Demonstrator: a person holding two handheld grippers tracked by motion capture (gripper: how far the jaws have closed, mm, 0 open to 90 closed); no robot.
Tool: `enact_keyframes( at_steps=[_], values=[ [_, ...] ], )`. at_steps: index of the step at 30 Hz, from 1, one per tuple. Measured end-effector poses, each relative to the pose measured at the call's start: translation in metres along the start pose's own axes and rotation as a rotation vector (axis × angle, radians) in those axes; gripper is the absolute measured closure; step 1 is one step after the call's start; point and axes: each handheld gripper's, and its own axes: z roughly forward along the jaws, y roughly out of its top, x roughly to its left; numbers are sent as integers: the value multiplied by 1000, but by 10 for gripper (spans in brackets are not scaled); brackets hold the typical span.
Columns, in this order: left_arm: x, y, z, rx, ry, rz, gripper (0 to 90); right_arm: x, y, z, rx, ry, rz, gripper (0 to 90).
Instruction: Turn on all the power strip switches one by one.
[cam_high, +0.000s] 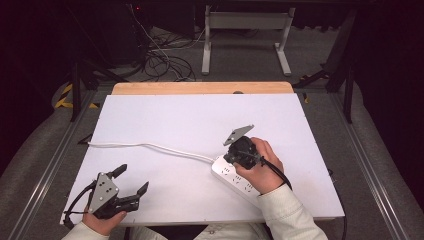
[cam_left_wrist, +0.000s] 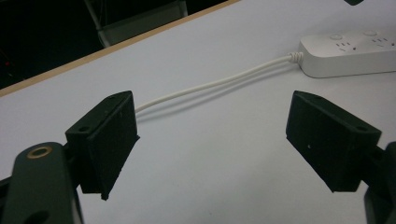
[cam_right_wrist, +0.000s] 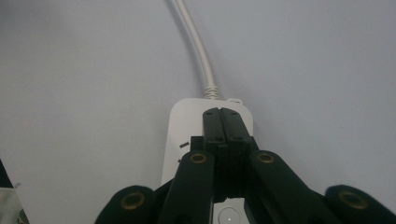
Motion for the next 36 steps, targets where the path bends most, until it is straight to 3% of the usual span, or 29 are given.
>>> enact_keyframes(
  at_steps=[4,6,11,16,26,33,34,35,36],
  values=[
    [0,0,0,0,0,-1,169,0,0,0,-3,3,-10,900],
    [0,0,0,0,-1,-1,169,0,0,0,-15,1,-10,780],
    [0,0,0,0,-2,-1,169,-2,0,-2,-58,-10,-5,603],
    [0,0,0,-1,-4,3,169,-2,-2,-11,-124,-30,-12,495],
    [0,2,2,-1,-10,7,169,-6,-14,-39,-285,-47,3,487],
    [0,1,2,-5,-14,-4,169,-11,-27,-49,-356,-53,12,446],
    [0,2,2,-5,-15,-3,169,-12,-30,-50,-362,-50,23,414],
    [1,2,2,-5,-9,8,169,-14,-33,-49,-356,-44,67,378],
    [1,2,2,-6,-11,1,169,-15,-35,-50,-359,-48,72,367]
  ],
)
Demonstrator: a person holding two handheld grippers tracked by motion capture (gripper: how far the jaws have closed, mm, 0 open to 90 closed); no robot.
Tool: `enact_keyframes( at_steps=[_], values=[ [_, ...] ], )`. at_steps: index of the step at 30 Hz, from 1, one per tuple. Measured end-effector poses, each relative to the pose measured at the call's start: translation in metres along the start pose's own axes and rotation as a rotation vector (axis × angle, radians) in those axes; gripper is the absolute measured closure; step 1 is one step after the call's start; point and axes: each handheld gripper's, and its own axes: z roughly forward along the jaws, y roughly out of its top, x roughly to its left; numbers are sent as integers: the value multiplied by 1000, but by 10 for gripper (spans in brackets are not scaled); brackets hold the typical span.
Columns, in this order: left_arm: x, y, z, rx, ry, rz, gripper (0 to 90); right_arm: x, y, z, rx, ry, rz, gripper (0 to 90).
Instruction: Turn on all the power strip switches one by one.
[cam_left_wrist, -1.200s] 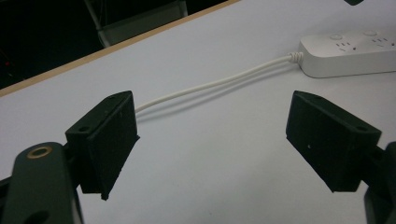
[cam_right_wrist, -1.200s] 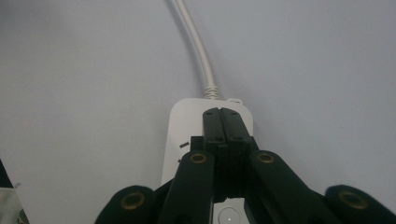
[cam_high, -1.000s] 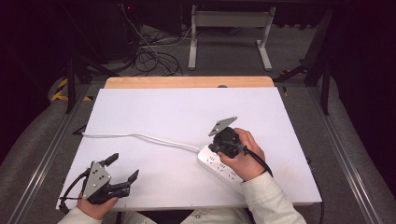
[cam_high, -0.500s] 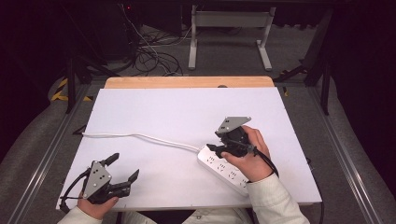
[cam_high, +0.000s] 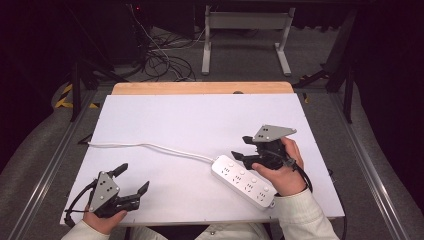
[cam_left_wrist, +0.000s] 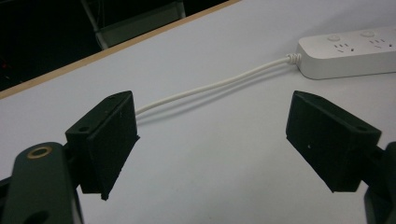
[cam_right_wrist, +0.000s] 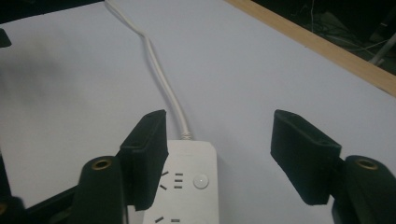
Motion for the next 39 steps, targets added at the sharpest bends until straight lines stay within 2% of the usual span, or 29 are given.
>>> enact_keyframes(
  at_steps=[6,7,10,12,14,18,24,33,39],
  values=[
    [0,0,0,1,-1,-3,169,-8,-12,-9,-52,-38,28,233],
    [1,0,0,2,2,8,169,-9,-14,-10,-54,-37,31,207],
    [0,0,0,-2,1,-2,169,-12,-23,-13,-33,-13,4,80],
    [0,0,0,-2,0,-3,169,-14,-28,-14,-50,-4,12,79],
    [0,0,0,-2,0,-5,169,-15,-33,-15,-67,-22,39,78],
    [0,0,0,-3,0,-5,169,-19,-43,-19,-111,-44,64,66],
    [0,0,-1,-2,0,-3,169,-25,-60,-27,-170,-76,86,66],
    [1,1,-1,2,2,2,169,-30,-87,-33,-180,-90,110,63],
    [2,1,-1,-2,6,4,169,-35,-104,-32,-155,-98,117,62]
  ],
)
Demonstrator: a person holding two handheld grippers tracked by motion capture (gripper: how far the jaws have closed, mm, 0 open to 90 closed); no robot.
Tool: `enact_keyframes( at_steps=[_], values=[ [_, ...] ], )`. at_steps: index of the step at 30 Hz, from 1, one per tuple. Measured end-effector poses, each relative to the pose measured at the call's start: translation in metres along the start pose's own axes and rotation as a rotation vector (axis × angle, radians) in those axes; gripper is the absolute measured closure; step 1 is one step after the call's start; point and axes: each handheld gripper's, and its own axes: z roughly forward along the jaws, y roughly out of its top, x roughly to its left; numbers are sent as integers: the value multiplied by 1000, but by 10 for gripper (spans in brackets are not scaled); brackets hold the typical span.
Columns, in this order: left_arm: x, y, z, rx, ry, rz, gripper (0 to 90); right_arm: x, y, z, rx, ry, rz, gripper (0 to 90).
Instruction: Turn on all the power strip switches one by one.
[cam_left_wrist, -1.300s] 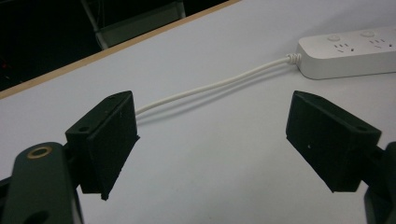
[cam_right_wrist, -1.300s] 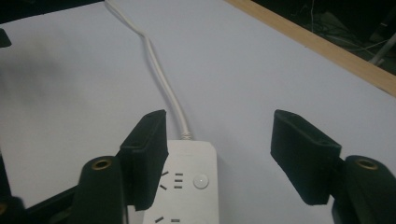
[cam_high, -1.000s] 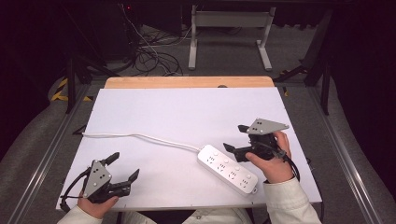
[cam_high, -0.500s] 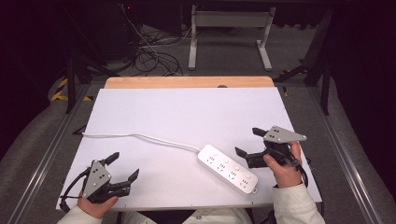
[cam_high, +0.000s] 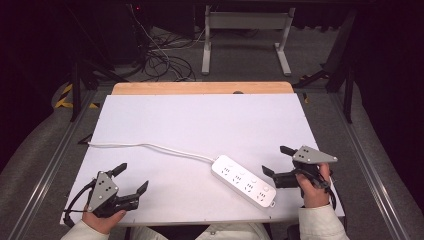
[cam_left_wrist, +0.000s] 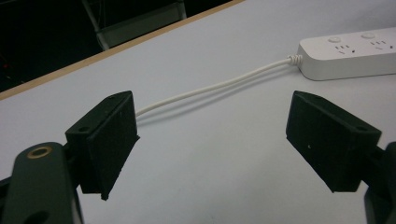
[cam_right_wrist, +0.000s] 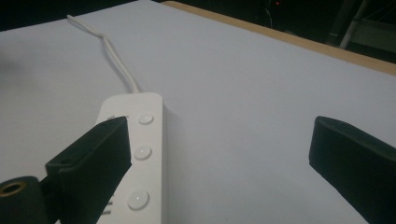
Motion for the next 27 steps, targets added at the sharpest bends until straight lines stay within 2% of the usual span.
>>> enact_keyframes(
  at_steps=[8,16,17,21,27],
  values=[
    [0,-1,1,0,-9,-7,168,-10,-27,-1,22,-9,47,62],
    [2,-2,1,6,-10,-4,165,-11,-48,-7,36,-34,80,61],
    [3,-2,1,8,-6,8,165,-11,-50,-8,35,-38,81,61],
    [4,-4,0,16,-6,2,160,-10,-56,-14,27,-38,82,61],
    [5,-4,1,9,-9,-26,160,-8,-56,-14,32,-28,73,63]
  ],
)
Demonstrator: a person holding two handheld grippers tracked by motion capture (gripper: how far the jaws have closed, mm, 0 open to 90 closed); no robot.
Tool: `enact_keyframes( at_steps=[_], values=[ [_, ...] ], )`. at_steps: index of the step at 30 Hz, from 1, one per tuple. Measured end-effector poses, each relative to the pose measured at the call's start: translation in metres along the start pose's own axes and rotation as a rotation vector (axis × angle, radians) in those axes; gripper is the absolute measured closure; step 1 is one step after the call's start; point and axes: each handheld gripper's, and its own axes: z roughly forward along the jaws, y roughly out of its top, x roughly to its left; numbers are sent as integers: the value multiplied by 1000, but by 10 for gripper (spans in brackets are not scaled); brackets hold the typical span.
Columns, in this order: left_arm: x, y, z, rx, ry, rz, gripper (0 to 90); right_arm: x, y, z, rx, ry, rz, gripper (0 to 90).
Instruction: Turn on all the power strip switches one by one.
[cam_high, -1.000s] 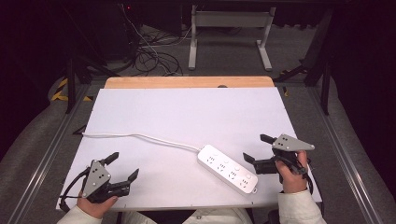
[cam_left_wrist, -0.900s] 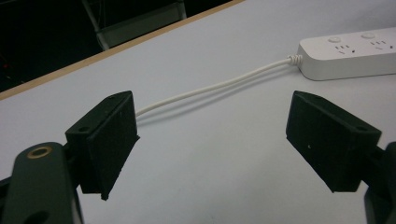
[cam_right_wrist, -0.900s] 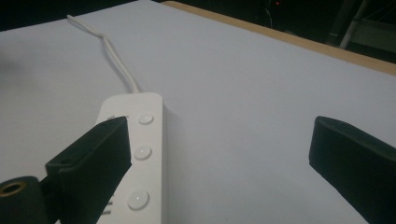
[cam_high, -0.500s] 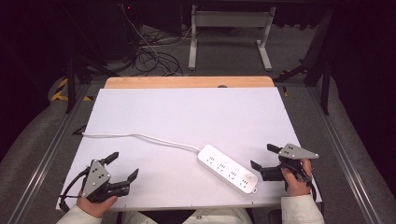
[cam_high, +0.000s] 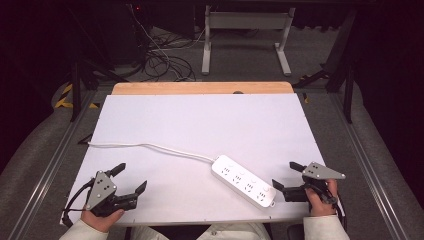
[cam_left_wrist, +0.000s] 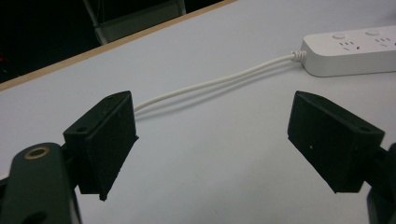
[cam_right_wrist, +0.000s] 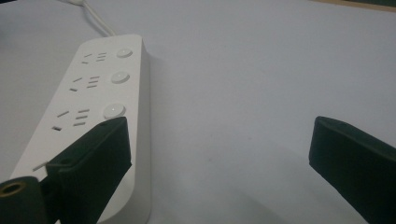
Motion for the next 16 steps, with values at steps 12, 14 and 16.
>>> enact_keyframes(
  at_steps=[12,14,16],
  values=[
    [1,0,1,-16,15,10,152,9,9,3,-11,18,-54,65],
    [0,0,1,-19,14,14,152,10,10,4,-11,19,-58,66],
    [0,0,1,-25,13,18,151,10,10,4,-11,19,-65,65]
  ],
)
